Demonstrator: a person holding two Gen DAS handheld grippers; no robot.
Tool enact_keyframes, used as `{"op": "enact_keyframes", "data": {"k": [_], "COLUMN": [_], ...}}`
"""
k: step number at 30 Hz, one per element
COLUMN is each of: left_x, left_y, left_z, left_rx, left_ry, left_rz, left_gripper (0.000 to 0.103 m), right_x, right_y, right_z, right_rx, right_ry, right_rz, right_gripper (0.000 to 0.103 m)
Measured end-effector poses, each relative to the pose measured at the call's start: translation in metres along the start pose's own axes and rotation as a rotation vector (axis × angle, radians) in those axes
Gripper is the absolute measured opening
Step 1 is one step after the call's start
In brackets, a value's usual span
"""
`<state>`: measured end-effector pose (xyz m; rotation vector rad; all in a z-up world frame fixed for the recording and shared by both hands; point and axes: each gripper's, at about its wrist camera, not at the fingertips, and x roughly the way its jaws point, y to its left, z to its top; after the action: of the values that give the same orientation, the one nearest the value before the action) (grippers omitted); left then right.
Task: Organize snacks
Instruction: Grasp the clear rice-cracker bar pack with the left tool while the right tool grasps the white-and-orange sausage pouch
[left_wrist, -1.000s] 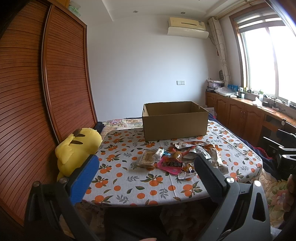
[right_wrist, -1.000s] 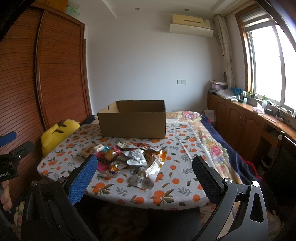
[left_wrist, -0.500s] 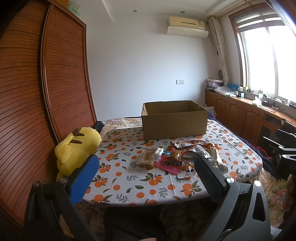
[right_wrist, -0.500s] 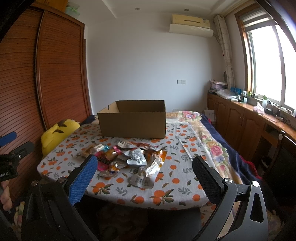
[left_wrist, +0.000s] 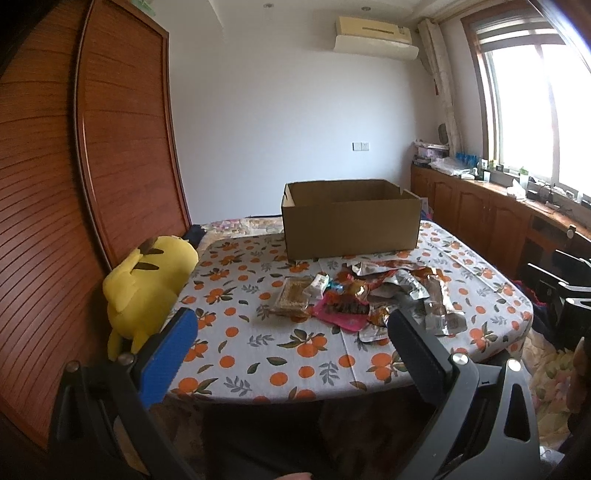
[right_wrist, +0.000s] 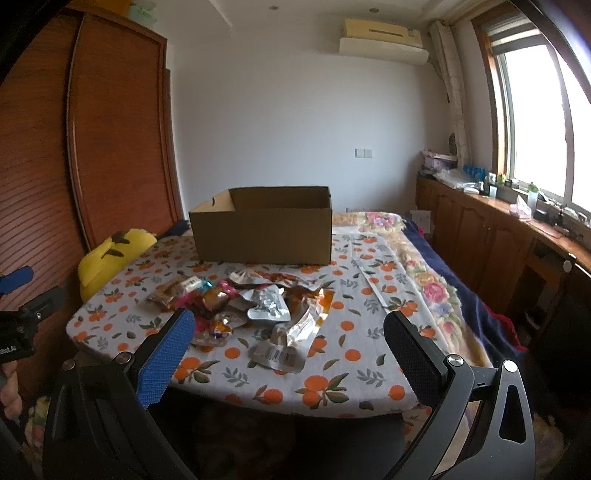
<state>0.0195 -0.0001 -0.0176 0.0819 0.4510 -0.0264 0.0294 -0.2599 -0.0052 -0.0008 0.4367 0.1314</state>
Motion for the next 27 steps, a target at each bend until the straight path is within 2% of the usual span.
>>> {"op": "enact_keyframes", "data": {"k": [14, 27], "left_x": [0.099, 0.170], "left_y": [0.002, 0.014], "left_z": [-0.015, 0.001], "left_rx": [-0.006, -0.006], "left_ry": [0.133, 0.252], "left_rz": [-0.059, -0.141], "left_gripper": [0.103, 0.101], "right_x": [0.096, 0.161], "right_y": [-0.013, -0.032], "right_z": [-0.004, -0.021], "right_rx": [-0.046, -0.019], "right_ry": [0.093, 0.239], "right_rz": [0.064, 0.081], "right_gripper": [0.103, 0.102]}}
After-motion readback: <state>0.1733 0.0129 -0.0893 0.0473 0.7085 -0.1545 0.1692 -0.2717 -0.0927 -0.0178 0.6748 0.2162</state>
